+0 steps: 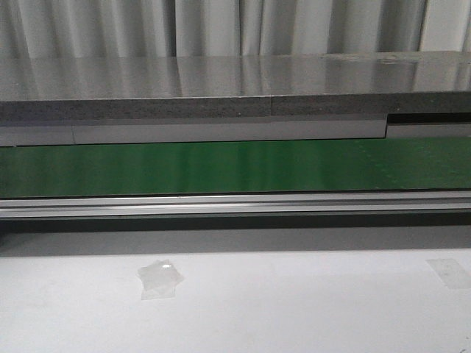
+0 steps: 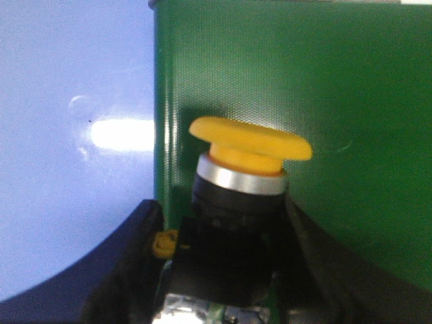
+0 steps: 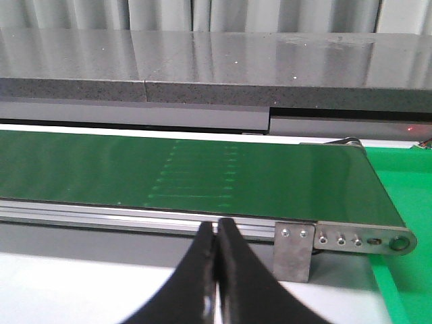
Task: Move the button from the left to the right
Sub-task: 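Place the button on the near end of the green conveyor, release, then raise the left gripper while the conveyor carries the button toward the right arm, then lower the right gripper onto the button and grasp it, then lift the button with the right gripper and move it over the green bin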
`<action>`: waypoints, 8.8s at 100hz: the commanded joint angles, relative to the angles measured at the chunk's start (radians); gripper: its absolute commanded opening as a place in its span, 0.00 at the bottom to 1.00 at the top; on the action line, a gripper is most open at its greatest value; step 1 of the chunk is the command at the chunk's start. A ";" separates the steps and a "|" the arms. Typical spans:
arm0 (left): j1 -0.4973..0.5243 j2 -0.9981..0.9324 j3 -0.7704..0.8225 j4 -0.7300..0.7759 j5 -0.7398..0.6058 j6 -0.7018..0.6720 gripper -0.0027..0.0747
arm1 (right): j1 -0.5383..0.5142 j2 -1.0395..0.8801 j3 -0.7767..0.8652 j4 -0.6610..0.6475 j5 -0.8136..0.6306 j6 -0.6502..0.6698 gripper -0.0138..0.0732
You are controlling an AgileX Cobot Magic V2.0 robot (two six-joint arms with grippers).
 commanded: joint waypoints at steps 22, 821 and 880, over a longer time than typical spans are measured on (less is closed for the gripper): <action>-0.007 -0.044 -0.021 -0.032 -0.041 0.000 0.28 | 0.000 -0.019 -0.016 0.001 -0.075 -0.010 0.08; -0.278 -1.281 0.867 -0.449 -0.836 0.366 0.01 | -0.311 1.662 -1.464 0.092 0.611 -0.381 0.34; -0.278 -1.281 0.867 -0.449 -0.836 0.366 0.01 | -0.513 1.781 -1.464 0.095 0.518 -0.578 0.34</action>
